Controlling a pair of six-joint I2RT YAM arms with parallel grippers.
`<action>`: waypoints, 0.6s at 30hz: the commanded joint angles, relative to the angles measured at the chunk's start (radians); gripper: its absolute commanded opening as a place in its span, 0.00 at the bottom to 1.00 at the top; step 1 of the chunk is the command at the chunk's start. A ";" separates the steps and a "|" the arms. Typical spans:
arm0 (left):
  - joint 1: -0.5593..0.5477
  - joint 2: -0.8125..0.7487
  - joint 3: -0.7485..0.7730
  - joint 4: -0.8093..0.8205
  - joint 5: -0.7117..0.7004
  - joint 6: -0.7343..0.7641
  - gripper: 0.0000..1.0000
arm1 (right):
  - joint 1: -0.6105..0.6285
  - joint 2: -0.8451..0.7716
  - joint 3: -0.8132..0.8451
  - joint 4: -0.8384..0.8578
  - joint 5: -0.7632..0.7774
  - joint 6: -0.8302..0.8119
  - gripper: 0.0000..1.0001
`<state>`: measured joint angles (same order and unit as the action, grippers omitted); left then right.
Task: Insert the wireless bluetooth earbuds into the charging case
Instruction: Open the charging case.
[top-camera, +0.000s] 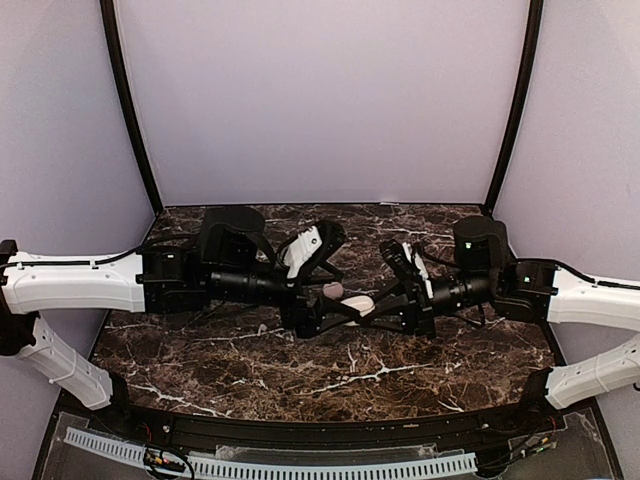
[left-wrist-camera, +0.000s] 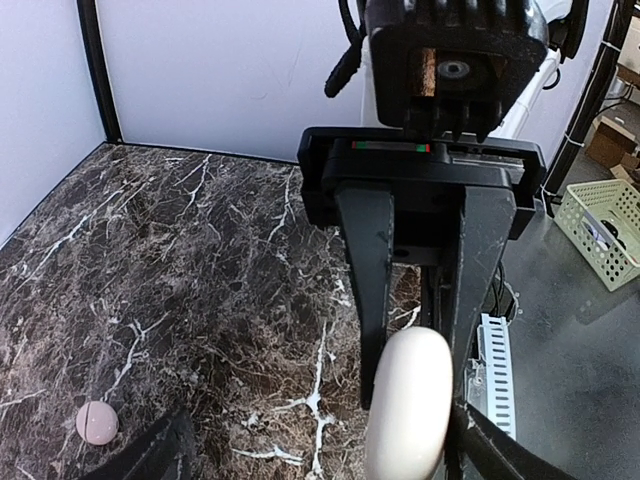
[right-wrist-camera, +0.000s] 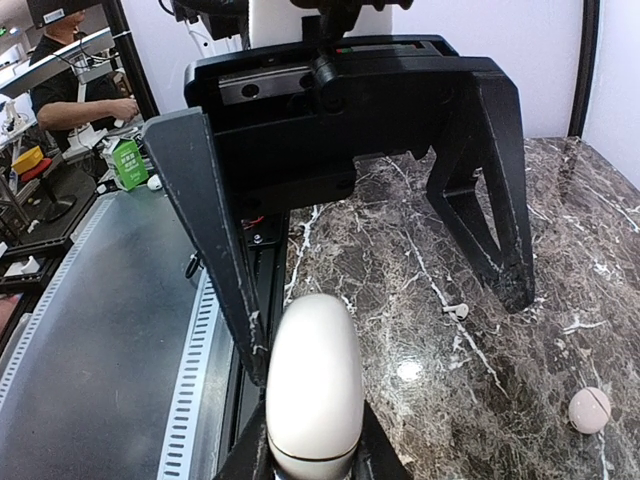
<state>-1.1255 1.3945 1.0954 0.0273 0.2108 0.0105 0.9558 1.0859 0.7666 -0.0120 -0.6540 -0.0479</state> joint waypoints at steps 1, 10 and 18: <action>0.054 -0.035 0.026 -0.018 -0.074 -0.049 0.84 | 0.039 -0.008 0.016 0.015 -0.067 -0.027 0.00; 0.074 -0.053 0.021 0.000 -0.033 -0.071 0.83 | 0.044 0.001 0.020 0.015 -0.062 -0.033 0.00; 0.078 -0.057 0.027 -0.012 -0.040 -0.076 0.83 | 0.049 0.006 0.023 -0.014 -0.061 -0.040 0.00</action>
<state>-1.0943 1.3853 1.0954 0.0078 0.2581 -0.0498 0.9627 1.0908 0.7689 0.0032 -0.6228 -0.0620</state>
